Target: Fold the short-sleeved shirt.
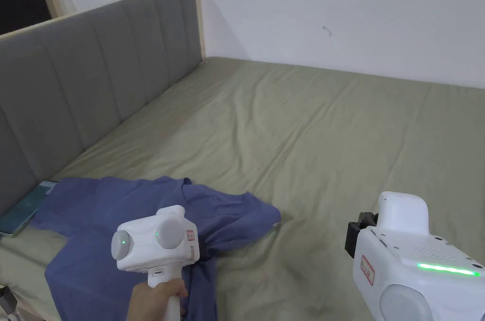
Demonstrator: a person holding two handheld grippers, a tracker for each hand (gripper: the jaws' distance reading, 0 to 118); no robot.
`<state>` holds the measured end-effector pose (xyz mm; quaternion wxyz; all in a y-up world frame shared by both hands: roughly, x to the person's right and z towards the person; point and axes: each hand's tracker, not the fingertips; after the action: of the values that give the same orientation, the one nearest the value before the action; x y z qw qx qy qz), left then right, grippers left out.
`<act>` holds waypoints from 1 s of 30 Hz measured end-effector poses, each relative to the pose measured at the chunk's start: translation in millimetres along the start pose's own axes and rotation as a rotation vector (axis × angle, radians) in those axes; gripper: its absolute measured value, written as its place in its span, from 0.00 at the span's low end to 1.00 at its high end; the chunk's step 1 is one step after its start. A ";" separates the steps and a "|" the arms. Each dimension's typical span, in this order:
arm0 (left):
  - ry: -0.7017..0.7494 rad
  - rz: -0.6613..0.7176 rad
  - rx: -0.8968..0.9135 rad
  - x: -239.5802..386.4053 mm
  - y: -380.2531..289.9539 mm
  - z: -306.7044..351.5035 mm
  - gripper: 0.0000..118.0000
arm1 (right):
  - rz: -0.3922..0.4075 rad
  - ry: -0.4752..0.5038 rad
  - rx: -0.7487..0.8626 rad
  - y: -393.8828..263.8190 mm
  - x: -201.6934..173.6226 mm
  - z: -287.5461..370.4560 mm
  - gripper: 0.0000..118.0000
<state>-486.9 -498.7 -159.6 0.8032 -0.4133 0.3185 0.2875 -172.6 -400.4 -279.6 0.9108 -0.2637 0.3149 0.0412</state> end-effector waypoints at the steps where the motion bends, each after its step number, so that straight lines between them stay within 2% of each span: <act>1: -0.004 -0.003 -0.001 1.2 1.7 3.0 0.07 | -0.002 -0.005 0.001 0.7 1.7 0.6 0.00; 4: -0.058 0.047 0.005 4.2 9.5 18.1 0.07 | -0.023 -0.012 0.002 3.0 10.8 5.7 0.00; 8: -0.100 -0.006 0.085 27.4 30.4 45.5 0.06 | -0.056 -0.033 0.019 7.4 25.8 13.2 0.00; 10: -0.191 0.021 0.115 45.0 40.0 62.9 0.06 | -0.080 -0.043 0.031 12.2 35.0 18.1 0.00; 15: -0.315 -0.138 0.202 139.8 65.9 112.0 0.06 | -0.121 -0.105 0.106 27.8 66.5 42.0 0.00; 19: -0.567 -0.206 0.213 230.2 63.9 147.7 0.06 | -0.147 -0.182 0.172 41.0 102.9 75.4 0.00; 23: -0.665 -0.407 0.233 332.8 25.6 174.7 0.06 | -0.199 -0.313 0.247 49.1 151.9 118.2 0.00; 27: -0.835 -0.429 0.071 403.8 -28.0 155.0 0.06 | -0.256 -0.432 0.285 45.5 201.9 160.4 0.00; 29: -0.862 -0.469 0.022 438.6 -65.6 136.3 0.06 | -0.256 -0.495 0.288 38.4 221.4 172.7 0.00; 30: -0.719 -0.576 0.026 444.6 -81.2 119.8 0.06 | -0.259 -0.517 0.271 33.9 230.6 176.6 0.00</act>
<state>-114.3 -348.9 -399.1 0.9150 -0.3488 -0.1047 0.1736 100.8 -303.0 -315.3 0.9852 -0.1587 0.0395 -0.0520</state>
